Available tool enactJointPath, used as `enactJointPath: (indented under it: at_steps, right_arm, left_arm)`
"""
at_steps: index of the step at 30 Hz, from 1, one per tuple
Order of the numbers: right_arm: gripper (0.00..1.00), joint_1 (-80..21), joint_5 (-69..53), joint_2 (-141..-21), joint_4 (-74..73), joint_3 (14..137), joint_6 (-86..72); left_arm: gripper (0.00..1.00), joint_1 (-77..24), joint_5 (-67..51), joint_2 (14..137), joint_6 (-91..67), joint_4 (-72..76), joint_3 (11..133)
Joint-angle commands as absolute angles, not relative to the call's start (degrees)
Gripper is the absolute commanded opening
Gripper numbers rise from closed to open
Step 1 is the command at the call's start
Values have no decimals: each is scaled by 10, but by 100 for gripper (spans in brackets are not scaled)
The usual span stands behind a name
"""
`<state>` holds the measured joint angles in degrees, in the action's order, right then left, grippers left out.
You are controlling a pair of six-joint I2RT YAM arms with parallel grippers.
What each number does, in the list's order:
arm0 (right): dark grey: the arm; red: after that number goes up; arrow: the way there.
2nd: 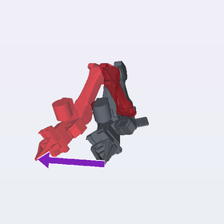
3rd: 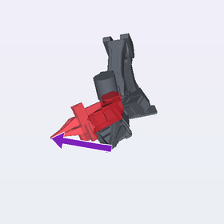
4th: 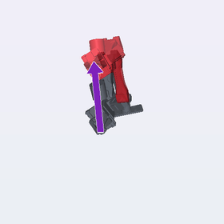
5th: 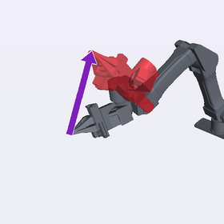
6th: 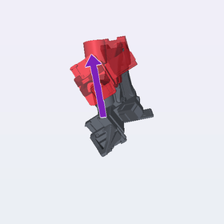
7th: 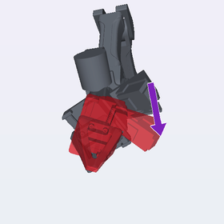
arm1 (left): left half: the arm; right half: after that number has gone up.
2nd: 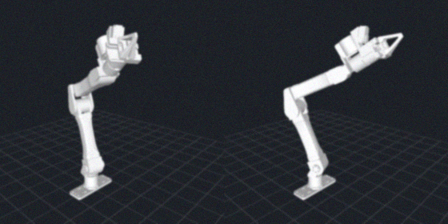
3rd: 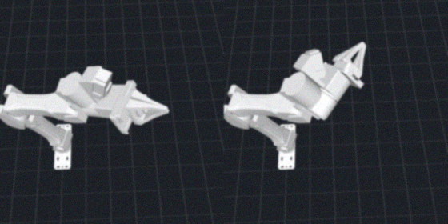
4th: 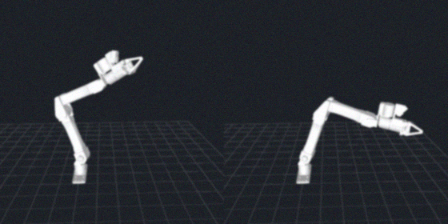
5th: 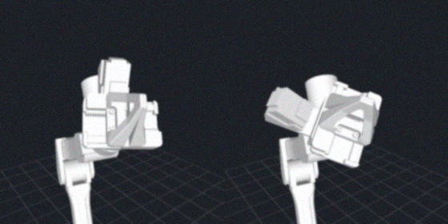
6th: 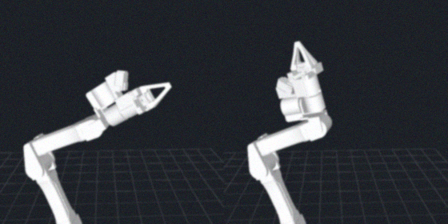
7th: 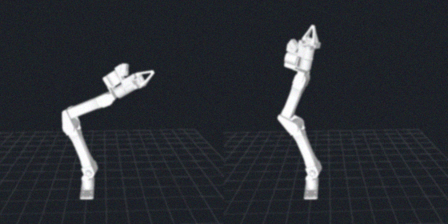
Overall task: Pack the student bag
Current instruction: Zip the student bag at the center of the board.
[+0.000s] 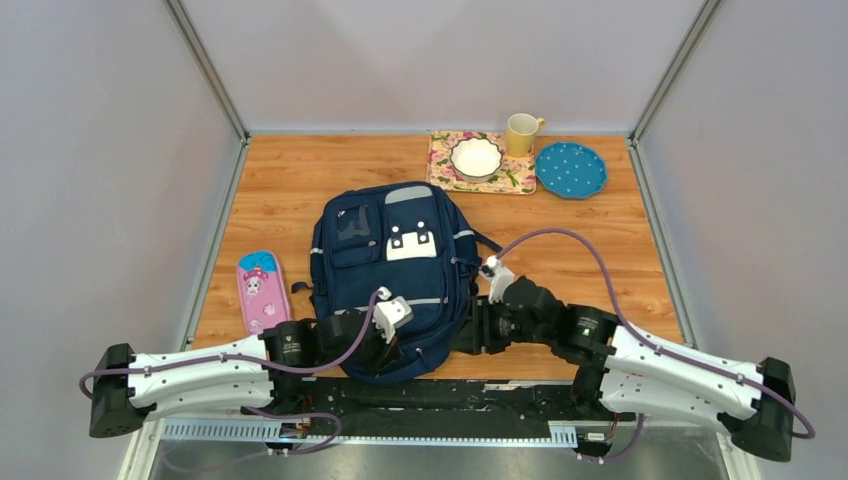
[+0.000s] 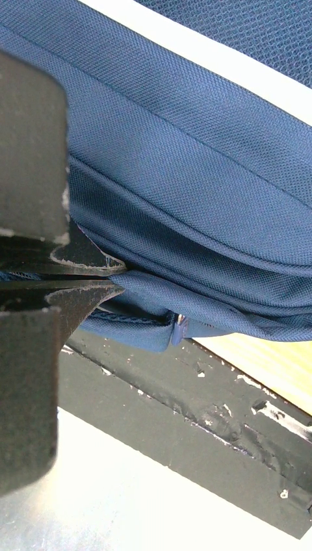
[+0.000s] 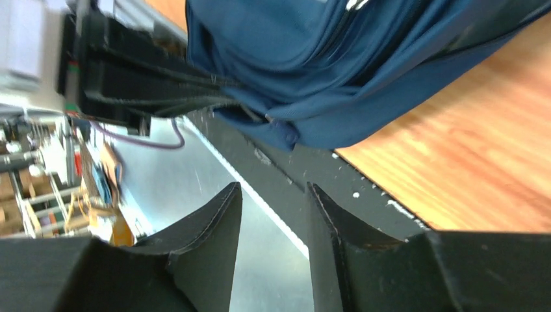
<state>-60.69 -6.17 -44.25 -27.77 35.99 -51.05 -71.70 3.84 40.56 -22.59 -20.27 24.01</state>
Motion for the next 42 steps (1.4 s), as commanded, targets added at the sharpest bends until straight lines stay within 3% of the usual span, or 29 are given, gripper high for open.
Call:
enactJointPath:
  at_steps: [1, 4, 5, 10, 14, 25, 42]
  right_arm:
    - [44, -661, -96, -502, -170, 368, -528]
    - [44, -692, -59, -549, -167, 384, -531]
    - [44, -705, -35, -559, -179, 389, -532]
    - [46, -708, 61, -534, -240, 382, -544]
    - [48, -708, 88, -476, -239, 351, -562]
    - [49, -708, 132, -398, -276, 314, -592]
    - [50, -708, 138, -421, -272, 316, -594]
  left_arm:
    - [0, -715, 44, 403, -214, -139, 284]
    - [6, -715, 52, 403, -214, -149, 291]
    - [19, -715, 56, 400, -215, -163, 296]
    - [52, -715, 80, 379, -200, -222, 375]
    - [61, -715, 130, 383, -152, -260, 403]
    - [63, -718, 132, 526, -17, -253, 370]
    - [61, -769, 270, 562, 61, -146, 302]
